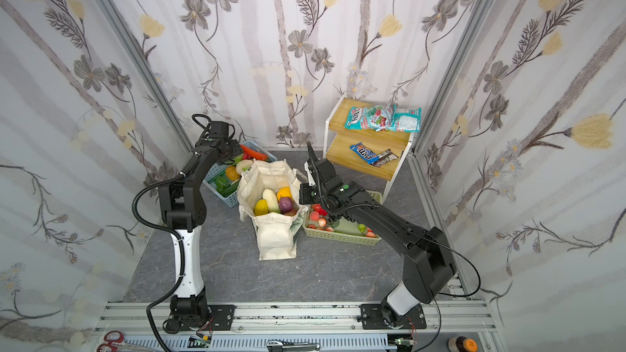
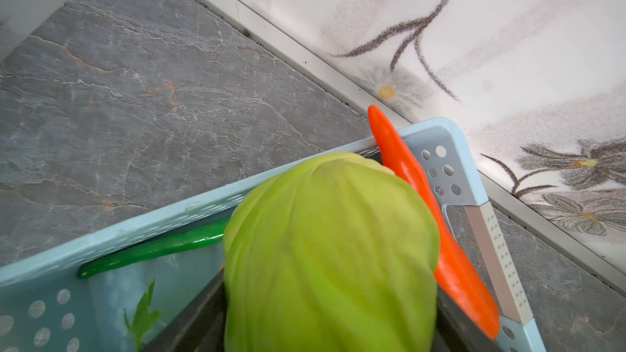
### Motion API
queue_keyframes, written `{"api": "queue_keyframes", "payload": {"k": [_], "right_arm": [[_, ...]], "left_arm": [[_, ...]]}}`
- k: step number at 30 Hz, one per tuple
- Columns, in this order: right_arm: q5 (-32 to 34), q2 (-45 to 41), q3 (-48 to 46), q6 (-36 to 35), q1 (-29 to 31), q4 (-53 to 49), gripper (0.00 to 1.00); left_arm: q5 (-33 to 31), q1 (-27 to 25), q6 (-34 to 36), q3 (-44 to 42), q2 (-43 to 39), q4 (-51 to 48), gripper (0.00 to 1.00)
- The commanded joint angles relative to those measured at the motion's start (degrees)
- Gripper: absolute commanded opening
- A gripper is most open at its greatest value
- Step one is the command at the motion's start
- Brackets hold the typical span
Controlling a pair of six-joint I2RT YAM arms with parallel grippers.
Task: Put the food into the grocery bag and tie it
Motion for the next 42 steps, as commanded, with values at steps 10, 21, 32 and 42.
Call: {"api": "queue_keyframes", "payload": {"k": [10,21,32,42], "right_arm": [[-0.7,0.0,-0.2,-0.2,0.1,0.5,0.02],[-1.2,-0.7,-1.6,0.1,0.2,1.7,0.02],[-0.7,-2.3,-2.3,-0.3,0.2,1.6,0.02],[-0.4,-2.8,-2.4,-0.4,0.3,1.6,0.02]], "left_arm": [[-4.9,0.1,3.2,-8.3,-9.3,1.2,0.56],[-9.3,2.0,5.7,-25.8,-22.2,1.4,0.57],[-9.0,3.3,3.2,-29.6,-19.5,0.0,0.62],[-14.3,3.6,1.6,-25.3,-18.4,-6.0,0.78]]}}
